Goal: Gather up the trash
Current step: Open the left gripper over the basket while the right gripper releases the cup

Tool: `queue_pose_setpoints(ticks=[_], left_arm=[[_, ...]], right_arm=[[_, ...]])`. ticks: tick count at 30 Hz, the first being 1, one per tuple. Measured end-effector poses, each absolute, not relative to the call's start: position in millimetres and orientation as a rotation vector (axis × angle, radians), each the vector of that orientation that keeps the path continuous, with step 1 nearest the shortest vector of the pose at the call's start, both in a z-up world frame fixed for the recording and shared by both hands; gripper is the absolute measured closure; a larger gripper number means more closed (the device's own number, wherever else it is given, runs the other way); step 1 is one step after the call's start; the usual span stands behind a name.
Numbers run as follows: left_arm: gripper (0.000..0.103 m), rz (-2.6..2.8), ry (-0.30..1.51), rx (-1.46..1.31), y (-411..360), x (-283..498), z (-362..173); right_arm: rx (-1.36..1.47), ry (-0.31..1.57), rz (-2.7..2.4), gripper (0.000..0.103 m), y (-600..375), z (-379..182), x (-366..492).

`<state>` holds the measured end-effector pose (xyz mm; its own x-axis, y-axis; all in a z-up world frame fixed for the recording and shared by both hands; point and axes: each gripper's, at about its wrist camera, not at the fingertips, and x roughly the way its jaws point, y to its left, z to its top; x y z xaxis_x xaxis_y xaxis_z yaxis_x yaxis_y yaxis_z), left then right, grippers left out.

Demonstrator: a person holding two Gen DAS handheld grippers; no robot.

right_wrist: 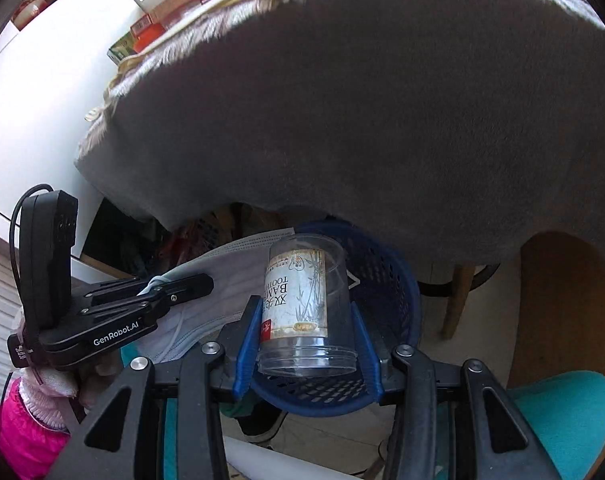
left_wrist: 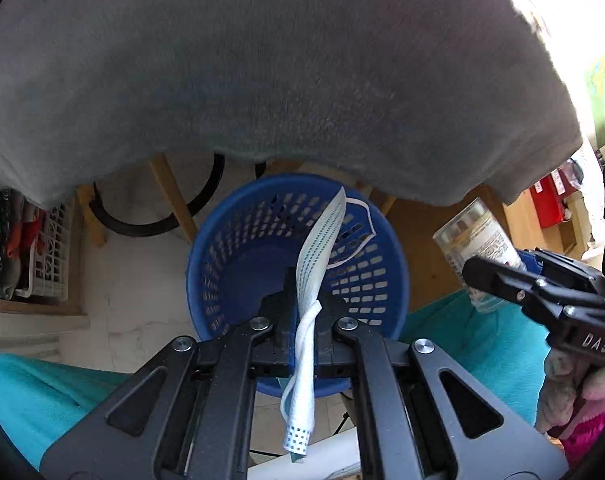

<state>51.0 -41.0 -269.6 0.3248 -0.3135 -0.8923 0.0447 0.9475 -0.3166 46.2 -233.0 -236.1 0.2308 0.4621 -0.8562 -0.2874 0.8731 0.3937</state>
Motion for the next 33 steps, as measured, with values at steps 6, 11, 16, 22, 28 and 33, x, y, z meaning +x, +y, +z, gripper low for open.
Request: queue_pose_setpoints(ticks=[6, 11, 16, 22, 28, 33], left_arm=[[0.097, -0.225, 1.224, -0.231, -44.3, 53.3, -271.2], [0.067, -0.22, 1.213, -0.222, -43.5, 52.1, -268.1], [0.066, -0.215, 1.212, -0.21, -42.9, 54.6, -265.8], [0.066, -0.21, 1.202, -0.21, -39.7, 56.3, -262.9], [0.066, -0.203, 1.169, -0.201, -35.1, 55.1, -249.7], [0.066, -0.193, 1.118, -0.195, -25.0, 55.7, -228.2]], right_arm=[[0.164, 1.272, 0.498, 0.057, -227.9, -256.2, 52.0], [0.149, 1.275, 0.493, 0.055, -222.1, -257.6, 49.1], [0.142, 1.259, 0.485, 0.047, -221.6, -251.6, 49.0], [0.147, 1.254, 0.481, 0.047, -228.4, -249.7, 55.5], [0.151, 1.22, 0.477, 0.034, -233.3, -237.2, 56.0], [0.144, 1.175, 0.488, 0.033, -237.1, -218.2, 57.5]])
